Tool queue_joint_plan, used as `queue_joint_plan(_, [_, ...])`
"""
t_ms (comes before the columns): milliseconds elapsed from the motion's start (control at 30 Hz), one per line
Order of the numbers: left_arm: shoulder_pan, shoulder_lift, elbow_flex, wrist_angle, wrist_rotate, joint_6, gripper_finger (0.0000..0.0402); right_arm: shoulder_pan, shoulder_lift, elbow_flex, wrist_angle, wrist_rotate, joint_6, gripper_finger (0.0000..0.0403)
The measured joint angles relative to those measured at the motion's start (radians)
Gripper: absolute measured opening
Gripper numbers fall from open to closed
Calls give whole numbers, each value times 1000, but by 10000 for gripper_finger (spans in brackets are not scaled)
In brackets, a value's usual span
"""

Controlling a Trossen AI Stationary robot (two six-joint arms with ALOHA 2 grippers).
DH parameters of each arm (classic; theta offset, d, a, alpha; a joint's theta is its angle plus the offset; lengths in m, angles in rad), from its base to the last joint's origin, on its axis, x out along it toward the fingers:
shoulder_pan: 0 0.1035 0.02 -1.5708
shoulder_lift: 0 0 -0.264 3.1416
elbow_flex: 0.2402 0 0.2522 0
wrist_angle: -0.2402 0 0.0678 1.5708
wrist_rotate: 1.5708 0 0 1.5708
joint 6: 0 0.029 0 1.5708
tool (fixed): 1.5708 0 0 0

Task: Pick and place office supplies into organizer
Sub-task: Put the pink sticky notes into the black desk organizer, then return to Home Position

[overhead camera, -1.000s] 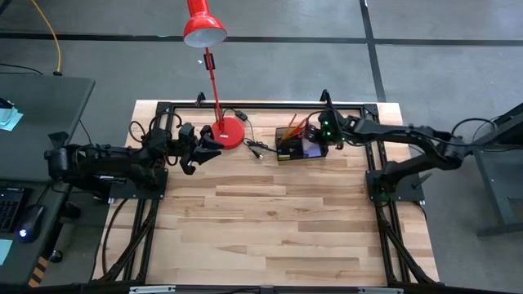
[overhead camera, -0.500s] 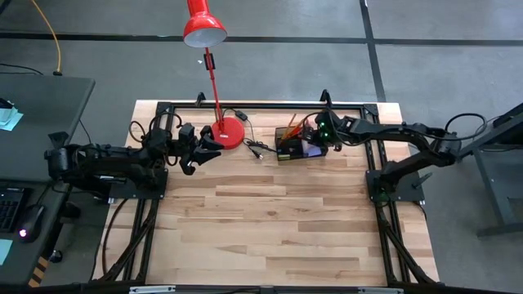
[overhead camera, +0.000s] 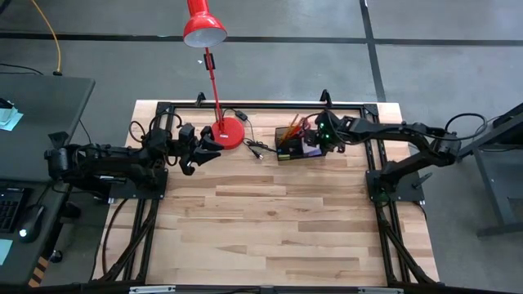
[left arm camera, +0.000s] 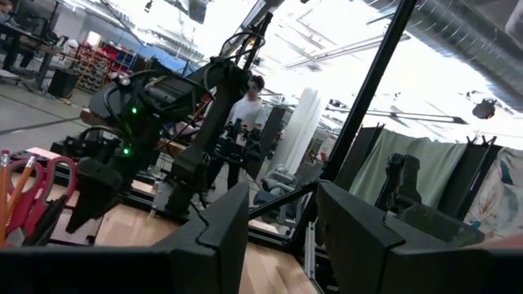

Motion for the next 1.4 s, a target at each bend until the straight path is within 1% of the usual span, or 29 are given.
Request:
queue_joint_plan(133, [0, 0, 0, 0, 1, 0, 134, -3, 0, 47, -53, 6, -3, 242])
queue_joint_plan(233, [0, 0, 0, 1, 1, 0, 134, -13, 0, 96, -141, 12, -22, 256])
queue_joint_plan(400, [0, 0, 0, 0, 1, 8, 134, -16, 0, 193, -325, 67, -76, 259])
queue_joint_plan(567, [0, 0, 0, 1, 0, 15, 134, -5, 0, 268, -465, 102, -111, 259])
queue_joint_plan(733, [0, 0, 0, 1, 0, 20, 134, 43, -1, 300, -485, 104, -100, 259])
queue_joint_plan(867, [0, 0, 0, 3, 10, 27, 134, 109, -2, 302, -456, 105, -54, 259])
queue_joint_plan(933, [0, 0, 0, 2, 11, 27, 134, 161, -2, 302, -377, 104, -58, 259])
queue_joint_plan(1000, [0, 0, 0, -1, 10, 27, 134, 223, -3, 300, -252, 93, -58, 259])
queue_joint_plan(1067, [0, 0, 0, -6, -6, 31, 134, 283, -3, 300, -81, 89, -51, 259])
queue_joint_plan(1133, [0, 0, 0, 9, -11, 30, 134, 337, -3, 300, 111, 112, -58, 259])
queue_joint_plan(1267, [0, 0, 0, -6, -12, -13, 133, 406, -3, 300, 512, 154, -189, 259])
queue_joint_plan(1400, [-1, 0, 0, -77, -14, -36, 124, 449, -4, 300, 794, 167, -329, 259])
